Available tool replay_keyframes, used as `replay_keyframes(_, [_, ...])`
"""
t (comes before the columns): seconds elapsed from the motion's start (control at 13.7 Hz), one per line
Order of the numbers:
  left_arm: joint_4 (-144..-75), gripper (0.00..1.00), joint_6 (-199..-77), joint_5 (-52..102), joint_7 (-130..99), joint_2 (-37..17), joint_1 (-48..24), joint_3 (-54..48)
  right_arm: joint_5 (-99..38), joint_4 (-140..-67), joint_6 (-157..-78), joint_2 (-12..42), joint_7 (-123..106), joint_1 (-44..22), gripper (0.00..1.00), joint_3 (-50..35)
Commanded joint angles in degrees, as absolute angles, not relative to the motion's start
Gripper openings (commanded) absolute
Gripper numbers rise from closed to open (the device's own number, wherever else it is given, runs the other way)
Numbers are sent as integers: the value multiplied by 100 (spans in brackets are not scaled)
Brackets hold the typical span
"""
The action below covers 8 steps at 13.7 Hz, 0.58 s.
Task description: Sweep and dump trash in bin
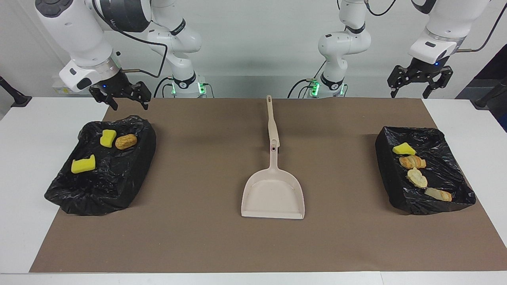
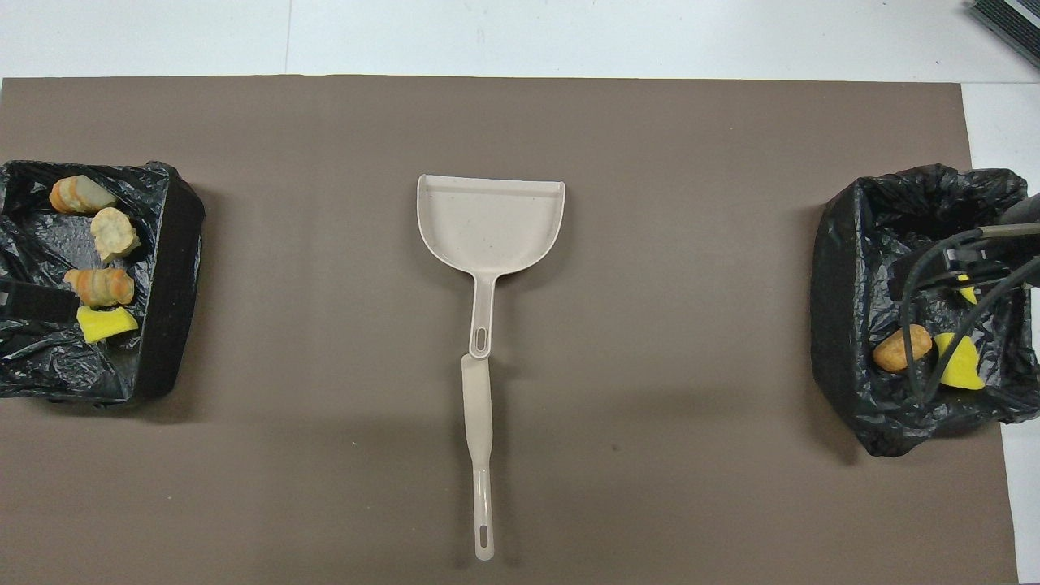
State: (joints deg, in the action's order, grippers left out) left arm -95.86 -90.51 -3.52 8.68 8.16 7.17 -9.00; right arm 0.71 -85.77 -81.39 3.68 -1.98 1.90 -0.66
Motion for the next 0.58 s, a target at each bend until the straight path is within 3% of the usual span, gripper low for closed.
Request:
replay_keyframes(0.0, [-9527, 100, -8930, -352, 844, 844, 791, -923, 53, -8385, -7954, 448, -185, 255, 100, -132])
replay_keyframes(0.51, [-9554, 100, -8965, 167, 202, 861, 800, -853, 53, -8385, -7945, 448, -185, 255, 100, -132])
